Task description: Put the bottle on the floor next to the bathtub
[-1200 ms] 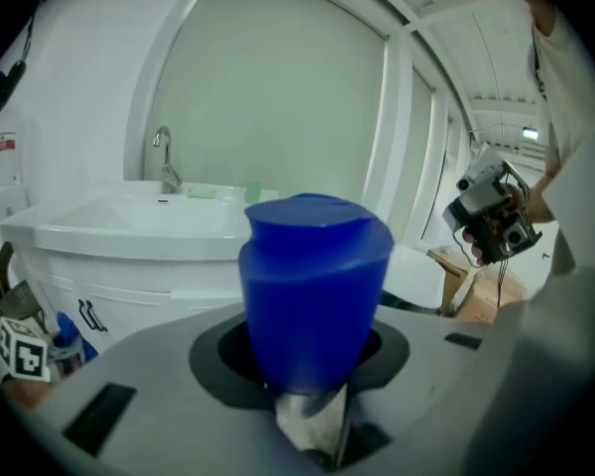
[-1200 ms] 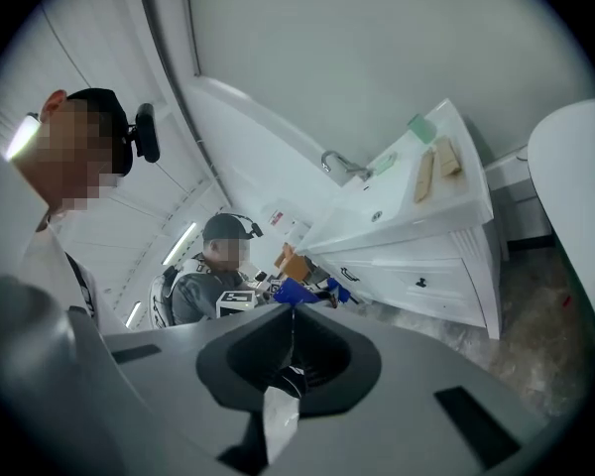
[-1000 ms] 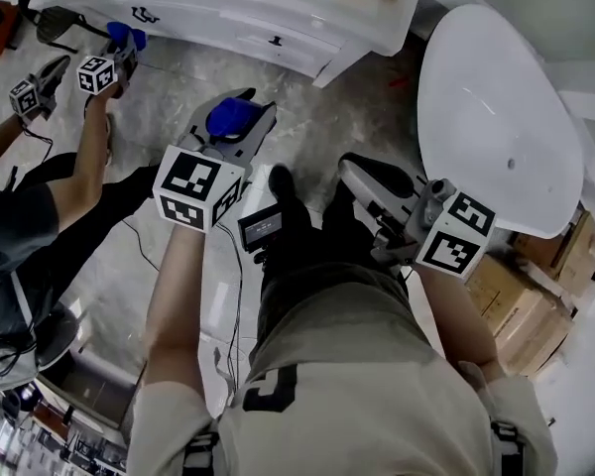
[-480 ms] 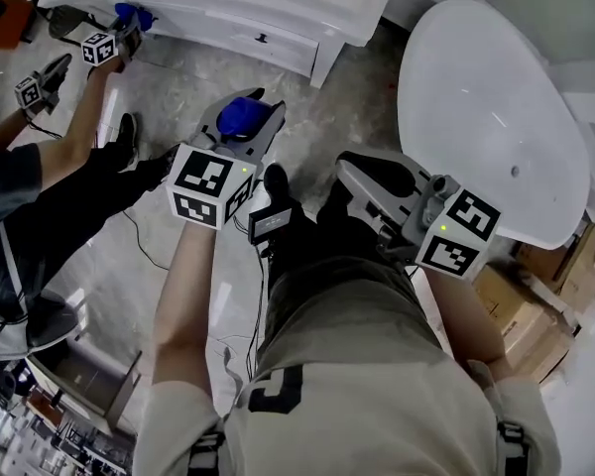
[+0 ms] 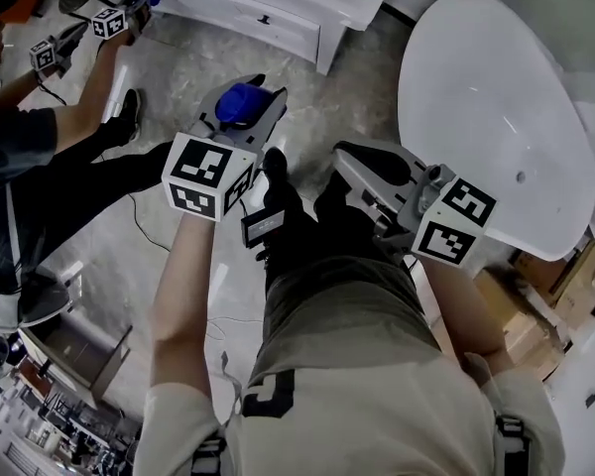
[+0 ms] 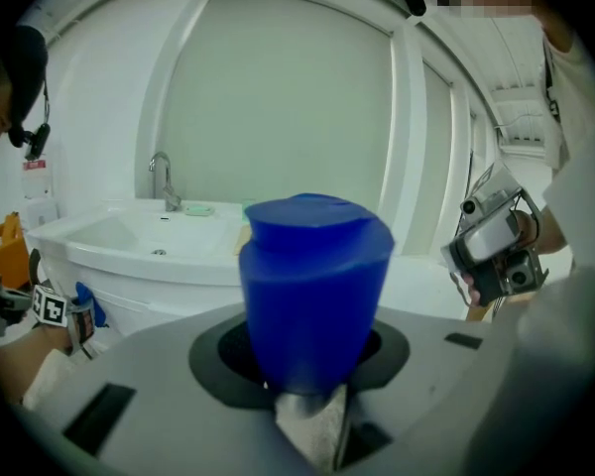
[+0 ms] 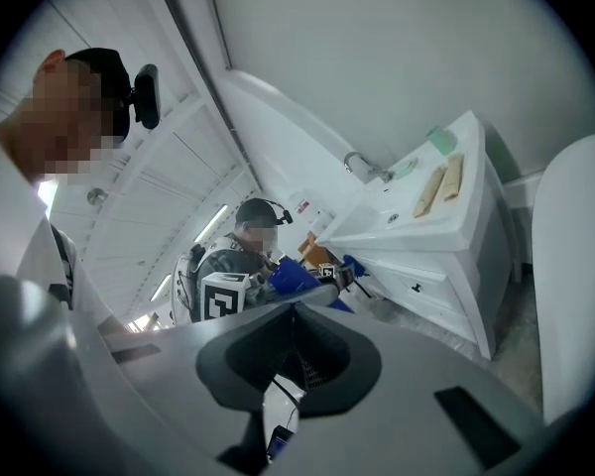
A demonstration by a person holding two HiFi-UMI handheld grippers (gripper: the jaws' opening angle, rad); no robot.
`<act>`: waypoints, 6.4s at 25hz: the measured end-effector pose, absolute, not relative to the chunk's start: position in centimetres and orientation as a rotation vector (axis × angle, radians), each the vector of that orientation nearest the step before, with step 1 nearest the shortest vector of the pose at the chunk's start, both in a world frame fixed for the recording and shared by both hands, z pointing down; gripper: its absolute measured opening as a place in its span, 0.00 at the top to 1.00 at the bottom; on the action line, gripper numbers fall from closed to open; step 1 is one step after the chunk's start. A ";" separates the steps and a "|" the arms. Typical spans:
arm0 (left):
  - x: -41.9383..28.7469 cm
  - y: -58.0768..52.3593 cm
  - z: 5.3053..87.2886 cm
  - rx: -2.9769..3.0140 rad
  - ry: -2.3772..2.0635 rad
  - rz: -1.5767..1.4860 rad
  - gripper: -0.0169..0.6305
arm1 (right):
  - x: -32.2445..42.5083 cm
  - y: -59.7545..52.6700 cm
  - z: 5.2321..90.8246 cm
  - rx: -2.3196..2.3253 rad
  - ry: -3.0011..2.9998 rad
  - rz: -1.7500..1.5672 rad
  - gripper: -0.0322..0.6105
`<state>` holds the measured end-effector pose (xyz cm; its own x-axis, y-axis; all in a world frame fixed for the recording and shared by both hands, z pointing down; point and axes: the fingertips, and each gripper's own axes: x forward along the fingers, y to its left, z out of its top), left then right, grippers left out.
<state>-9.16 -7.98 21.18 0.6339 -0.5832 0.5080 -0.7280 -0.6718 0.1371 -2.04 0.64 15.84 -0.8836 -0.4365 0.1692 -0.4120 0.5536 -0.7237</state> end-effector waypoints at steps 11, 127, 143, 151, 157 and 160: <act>-12.4 -8.3 25.3 2.516 -0.948 0.627 0.69 | -6.3 -0.6 18.5 -0.831 2.733 -1.324 0.91; 19.5 -17.5 96.9 2.636 -0.542 0.953 0.68 | 6.3 -2.7 71.4 -1.727 2.769 -0.910 0.91; 17.7 -18.2 100.3 2.654 -0.546 1.035 0.68 | 4.1 -2.2 72.0 -1.617 2.825 -0.962 0.91; 17.6 -18.4 99.7 2.673 -0.556 1.031 0.68 | 4.1 -2.4 71.8 -1.605 2.835 -0.939 0.91; 17.5 -17.4 99.1 2.658 -0.503 1.059 0.61 | 4.5 -2.1 71.7 -1.626 2.847 -0.919 0.91; 17.1 -17.3 99.3 2.654 -0.490 1.078 0.60 | 4.5 -2.4 72.1 -1.636 2.860 -0.913 0.91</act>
<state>17.07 -17.33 99.32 0.6724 -0.2174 0.7075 -0.3905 -0.9162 0.0896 4.47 -2.45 72.12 -0.5127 -0.7120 0.4797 -0.8583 0.4110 -0.3073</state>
